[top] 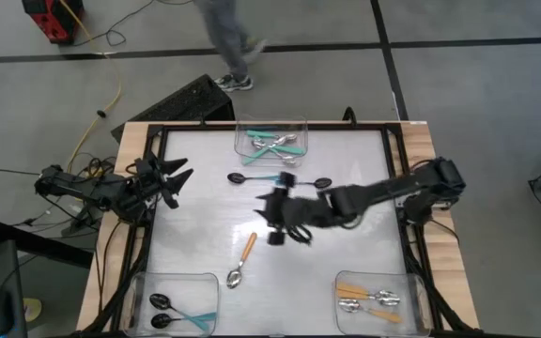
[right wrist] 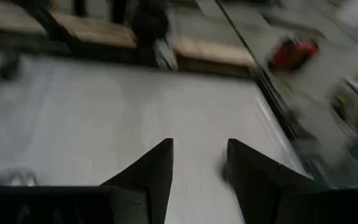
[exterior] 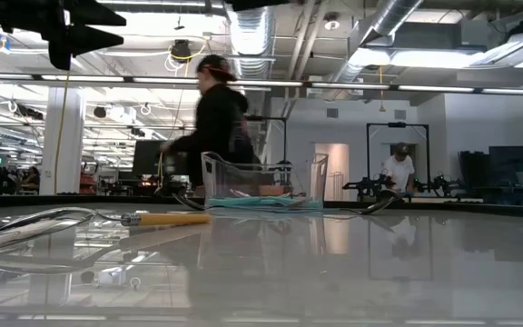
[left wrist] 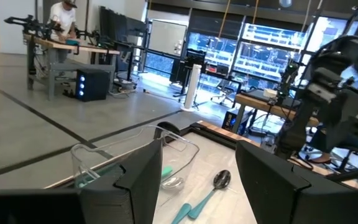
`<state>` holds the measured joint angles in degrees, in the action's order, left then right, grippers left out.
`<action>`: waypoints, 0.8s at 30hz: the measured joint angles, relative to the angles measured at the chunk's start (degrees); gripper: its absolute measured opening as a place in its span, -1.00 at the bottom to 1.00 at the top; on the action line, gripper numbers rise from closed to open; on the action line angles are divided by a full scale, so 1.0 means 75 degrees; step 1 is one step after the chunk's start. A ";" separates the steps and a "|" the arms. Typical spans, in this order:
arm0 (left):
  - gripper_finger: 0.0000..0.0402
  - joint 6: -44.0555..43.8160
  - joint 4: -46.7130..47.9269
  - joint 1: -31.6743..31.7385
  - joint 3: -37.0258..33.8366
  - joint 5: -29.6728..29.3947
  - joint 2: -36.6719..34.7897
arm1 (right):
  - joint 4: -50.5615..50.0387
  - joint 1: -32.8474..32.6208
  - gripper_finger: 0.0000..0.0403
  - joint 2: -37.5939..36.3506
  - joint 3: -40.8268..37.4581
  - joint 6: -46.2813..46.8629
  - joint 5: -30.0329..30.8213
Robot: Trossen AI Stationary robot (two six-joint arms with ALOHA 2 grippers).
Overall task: Sort silverware by color (type)
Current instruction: Put the orange spoon into the bottom right transparent bin
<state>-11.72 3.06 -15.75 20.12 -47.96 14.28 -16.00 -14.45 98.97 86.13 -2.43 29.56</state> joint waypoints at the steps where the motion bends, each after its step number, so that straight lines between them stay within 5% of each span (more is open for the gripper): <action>1: -0.06 -0.0016 0.0002 -0.0003 0.0000 0.0051 0.0000 | 0.0479 0.0148 -0.13 0.0135 0.0000 -0.0235 -0.0402; 8: -0.06 -0.0140 0.0036 -0.0003 0.0000 0.0162 0.0000 | 0.2808 0.0550 -0.13 0.1320 -0.0006 -0.0943 -0.2308; 16: -0.06 -0.0161 0.0081 -0.0001 0.0000 0.0164 0.0000 | 0.3191 0.0471 -0.13 0.2390 0.0208 -0.0973 -0.2398; 24: -0.06 -0.0210 0.0078 -0.0003 0.0000 0.0159 0.0003 | 0.3276 0.0477 -0.06 0.3071 0.0323 -0.1330 -0.3374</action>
<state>-13.30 3.64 -15.77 20.12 -46.76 14.31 8.57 -10.87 121.99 88.55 -12.40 4.25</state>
